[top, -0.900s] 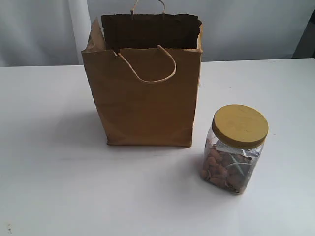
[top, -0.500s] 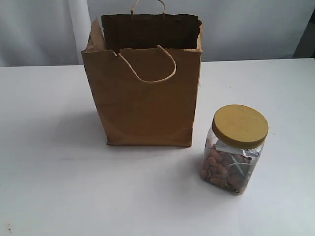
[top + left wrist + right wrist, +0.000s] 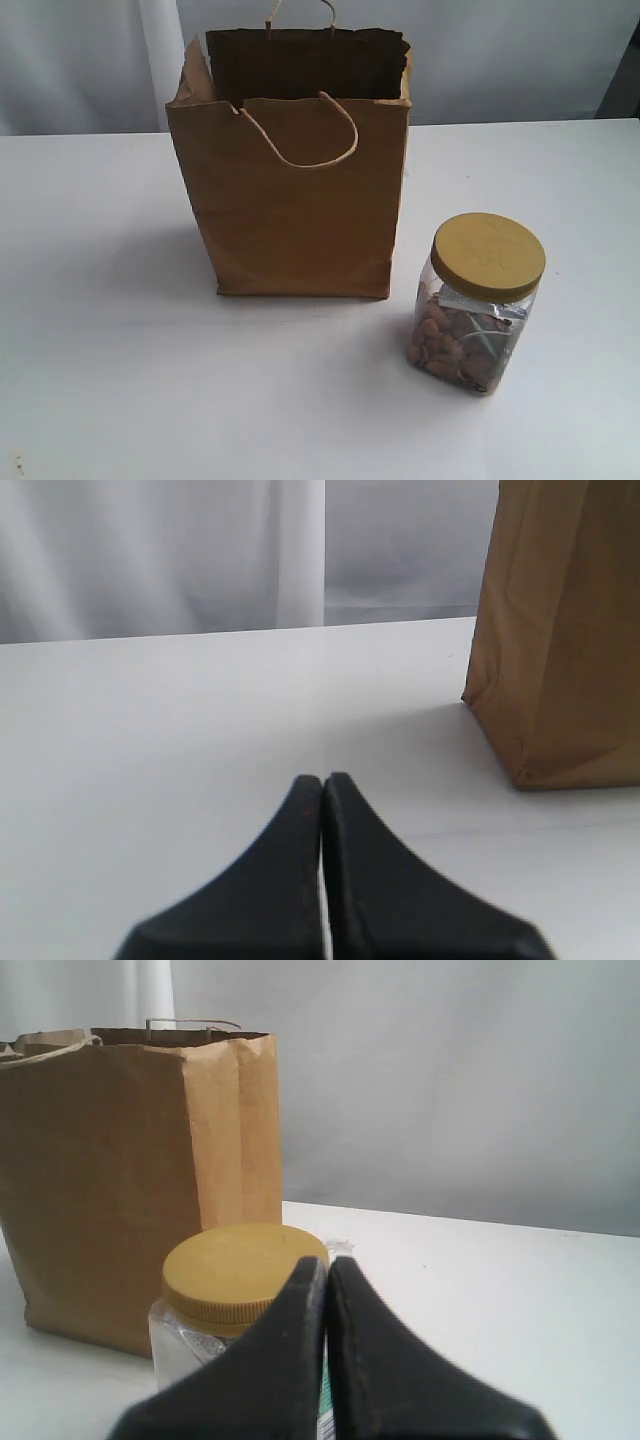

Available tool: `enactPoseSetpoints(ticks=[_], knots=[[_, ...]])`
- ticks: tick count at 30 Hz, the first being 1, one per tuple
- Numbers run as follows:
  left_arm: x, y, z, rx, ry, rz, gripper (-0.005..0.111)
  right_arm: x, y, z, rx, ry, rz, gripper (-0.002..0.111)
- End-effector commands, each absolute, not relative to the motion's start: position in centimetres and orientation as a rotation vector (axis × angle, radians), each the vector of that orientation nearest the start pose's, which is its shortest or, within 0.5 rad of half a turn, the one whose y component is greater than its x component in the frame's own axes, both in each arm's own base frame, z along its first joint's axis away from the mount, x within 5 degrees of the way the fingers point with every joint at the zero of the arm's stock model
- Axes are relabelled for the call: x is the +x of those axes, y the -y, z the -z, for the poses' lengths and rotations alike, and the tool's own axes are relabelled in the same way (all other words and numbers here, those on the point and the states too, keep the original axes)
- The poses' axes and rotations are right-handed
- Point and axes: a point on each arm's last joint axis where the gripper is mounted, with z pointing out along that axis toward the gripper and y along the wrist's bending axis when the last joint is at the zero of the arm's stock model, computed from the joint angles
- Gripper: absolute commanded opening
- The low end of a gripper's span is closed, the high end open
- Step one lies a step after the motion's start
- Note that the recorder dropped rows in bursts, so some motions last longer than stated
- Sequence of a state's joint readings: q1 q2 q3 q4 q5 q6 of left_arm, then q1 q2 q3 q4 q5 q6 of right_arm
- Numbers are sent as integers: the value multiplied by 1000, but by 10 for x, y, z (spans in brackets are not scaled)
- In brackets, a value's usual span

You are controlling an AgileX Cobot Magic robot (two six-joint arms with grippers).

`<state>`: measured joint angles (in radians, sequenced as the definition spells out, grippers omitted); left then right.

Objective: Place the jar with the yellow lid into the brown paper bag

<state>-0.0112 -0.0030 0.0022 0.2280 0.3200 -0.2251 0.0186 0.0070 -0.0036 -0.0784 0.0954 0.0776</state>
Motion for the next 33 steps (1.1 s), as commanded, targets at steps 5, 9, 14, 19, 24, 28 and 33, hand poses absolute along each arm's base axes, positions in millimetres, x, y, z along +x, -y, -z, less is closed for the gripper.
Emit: enactPoseSetpoints(ticks=[5,9,14,19,24,28,33], knots=[[54,-5,-186,-48,-1786,-38,1,55,-1,-222,-8,-1384,-20,0],[54,-5,-186,-48,-1786,-38,1,53,-2,-228,30,-1313,-77,0],[54,-5,-186,-48,-1786,-38,1,51,-1,-243,113,-1340,-168,0],[54,-5,-186,-48,-1786,-38,1,43,2,-294,140,-1548,-121,0],[54,-5,-186,-48,-1786,-38,1,53,4,-332,40,-1847,21,0],[54,-5,-186,-48,-1786,-38,1,68,4,-351,10,-2116,61,0],[54,-5,-186,-48,-1786,-38,1,100,-2,-365,-62,-2239,-1,0]])
